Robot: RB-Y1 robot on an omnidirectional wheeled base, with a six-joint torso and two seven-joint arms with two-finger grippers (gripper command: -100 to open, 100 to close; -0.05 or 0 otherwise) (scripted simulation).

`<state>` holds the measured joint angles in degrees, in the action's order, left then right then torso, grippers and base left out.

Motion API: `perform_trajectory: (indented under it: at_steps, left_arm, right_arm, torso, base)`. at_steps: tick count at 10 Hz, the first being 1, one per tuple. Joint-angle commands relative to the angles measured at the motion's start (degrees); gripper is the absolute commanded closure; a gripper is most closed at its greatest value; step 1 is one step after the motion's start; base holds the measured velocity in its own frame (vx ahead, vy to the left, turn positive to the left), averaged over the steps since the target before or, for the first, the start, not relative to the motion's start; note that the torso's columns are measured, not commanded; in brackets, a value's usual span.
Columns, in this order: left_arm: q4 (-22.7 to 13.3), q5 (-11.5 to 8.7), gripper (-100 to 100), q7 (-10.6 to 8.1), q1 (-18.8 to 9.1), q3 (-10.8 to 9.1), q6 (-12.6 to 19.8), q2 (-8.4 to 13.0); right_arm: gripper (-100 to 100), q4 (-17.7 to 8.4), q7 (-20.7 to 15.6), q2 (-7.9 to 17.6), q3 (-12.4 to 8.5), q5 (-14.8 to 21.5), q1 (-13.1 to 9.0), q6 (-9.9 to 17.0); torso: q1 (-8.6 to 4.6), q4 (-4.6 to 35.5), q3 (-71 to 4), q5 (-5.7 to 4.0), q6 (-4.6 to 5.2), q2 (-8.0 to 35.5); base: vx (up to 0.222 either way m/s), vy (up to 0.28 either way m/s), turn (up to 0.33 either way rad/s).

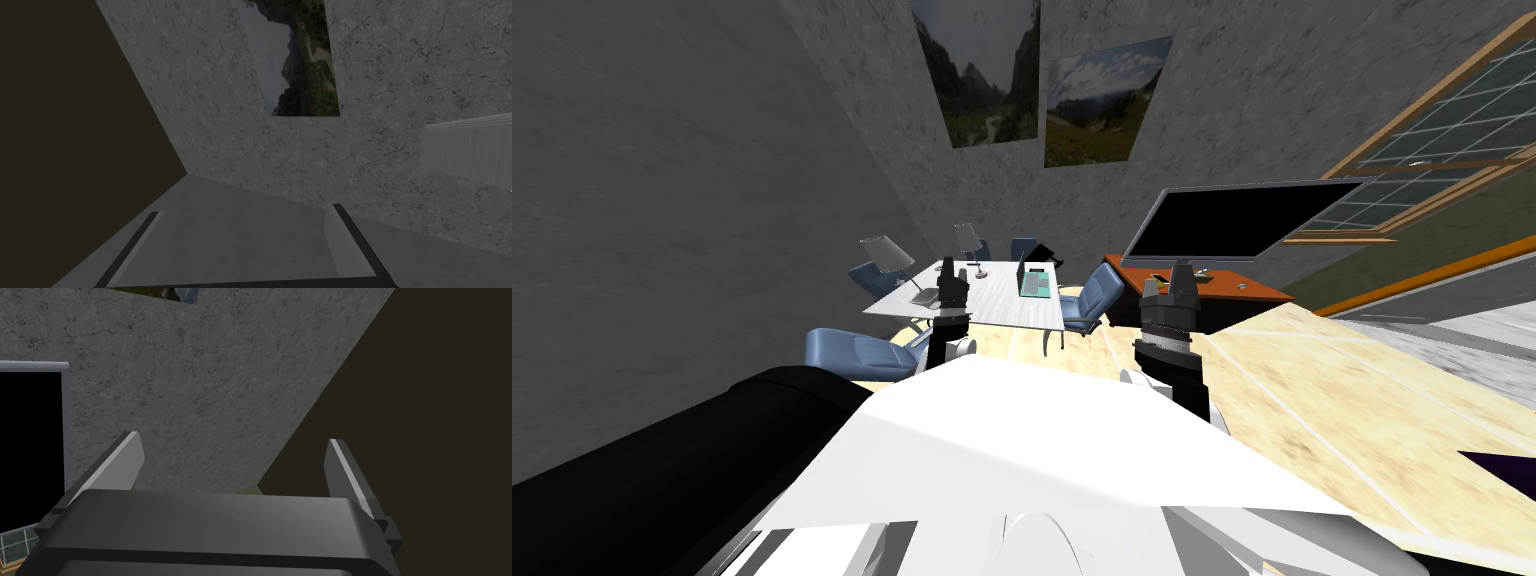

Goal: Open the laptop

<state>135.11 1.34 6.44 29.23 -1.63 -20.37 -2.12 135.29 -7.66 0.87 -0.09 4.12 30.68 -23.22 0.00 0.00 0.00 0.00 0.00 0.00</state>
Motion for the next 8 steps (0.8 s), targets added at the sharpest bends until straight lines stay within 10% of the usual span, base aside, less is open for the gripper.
perform_trajectory:
  at_steps: [1, 8]
  left_arm:
    - [0.0, 0.0, 0, 0.0, 0.0, 0.0, 0.0, 0.0]
    - [0.02, 0.0, 0, 0.0, 0.0, 0.0, -0.01, 0.0]
  right_arm:
    - [0, 0.0, 0.0, 0.0, 0.0, 0.0, 0.0, 0.0]
    - [0, 0.02, 0.0, 0.0, 0.0, 0.0, 0.0, -0.01]
  torso:
    - [0.0, 2.35, -4.67, 0.0, 0.0, 2.32]
    - [0.0, 31.14, -62.27, 0.0, 0.0, 31.16]
  base:
    - [0.0, 0.0, 0.0]
    - [0.0, 0.0, 0.0]
